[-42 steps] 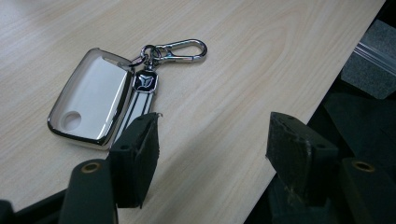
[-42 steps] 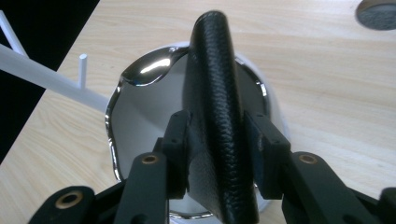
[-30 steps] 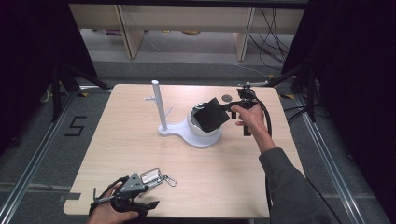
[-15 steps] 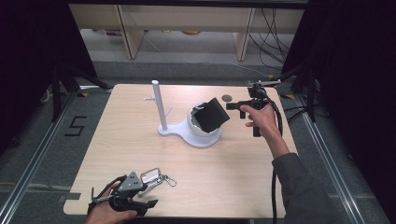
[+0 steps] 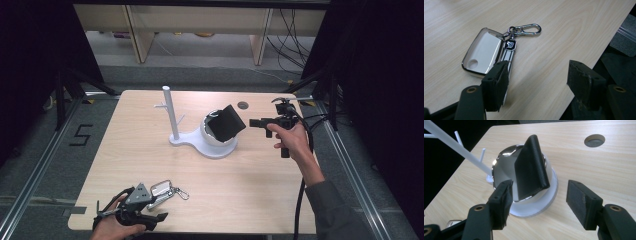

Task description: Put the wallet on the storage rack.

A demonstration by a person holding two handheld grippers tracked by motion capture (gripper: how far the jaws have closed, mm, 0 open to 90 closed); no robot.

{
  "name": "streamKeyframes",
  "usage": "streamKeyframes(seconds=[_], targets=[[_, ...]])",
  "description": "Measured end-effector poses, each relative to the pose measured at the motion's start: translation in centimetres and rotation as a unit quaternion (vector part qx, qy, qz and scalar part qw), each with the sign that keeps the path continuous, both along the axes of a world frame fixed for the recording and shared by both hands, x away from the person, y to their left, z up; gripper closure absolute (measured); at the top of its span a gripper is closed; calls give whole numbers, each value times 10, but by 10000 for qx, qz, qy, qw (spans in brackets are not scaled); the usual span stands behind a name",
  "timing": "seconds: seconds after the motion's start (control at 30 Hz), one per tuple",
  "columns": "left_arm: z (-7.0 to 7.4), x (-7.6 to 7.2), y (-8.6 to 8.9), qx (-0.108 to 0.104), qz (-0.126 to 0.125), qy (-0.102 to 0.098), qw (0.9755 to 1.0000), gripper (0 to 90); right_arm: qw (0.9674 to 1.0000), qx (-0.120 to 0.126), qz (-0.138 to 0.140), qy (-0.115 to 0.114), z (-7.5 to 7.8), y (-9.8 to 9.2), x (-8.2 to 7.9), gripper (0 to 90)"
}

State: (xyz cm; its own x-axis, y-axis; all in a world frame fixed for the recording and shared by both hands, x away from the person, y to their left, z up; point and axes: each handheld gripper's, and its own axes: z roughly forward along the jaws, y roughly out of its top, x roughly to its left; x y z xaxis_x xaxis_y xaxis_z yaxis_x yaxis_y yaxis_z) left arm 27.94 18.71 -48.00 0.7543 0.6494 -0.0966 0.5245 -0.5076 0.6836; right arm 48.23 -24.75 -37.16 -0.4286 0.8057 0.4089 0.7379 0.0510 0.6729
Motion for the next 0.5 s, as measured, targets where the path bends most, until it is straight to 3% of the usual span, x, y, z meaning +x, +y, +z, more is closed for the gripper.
streamKeyframes(seconds=[0.27, 0.5], targets=[[0, 1, 2, -42, 73, -8, 10000, 332, 9995, -132, 182, -207, -11, -10, -27, 365], [1, 2, 2, 15, 89, -63, 9999, 332, 9987, -263, 339, -279, -32, -11, -56, 354]])
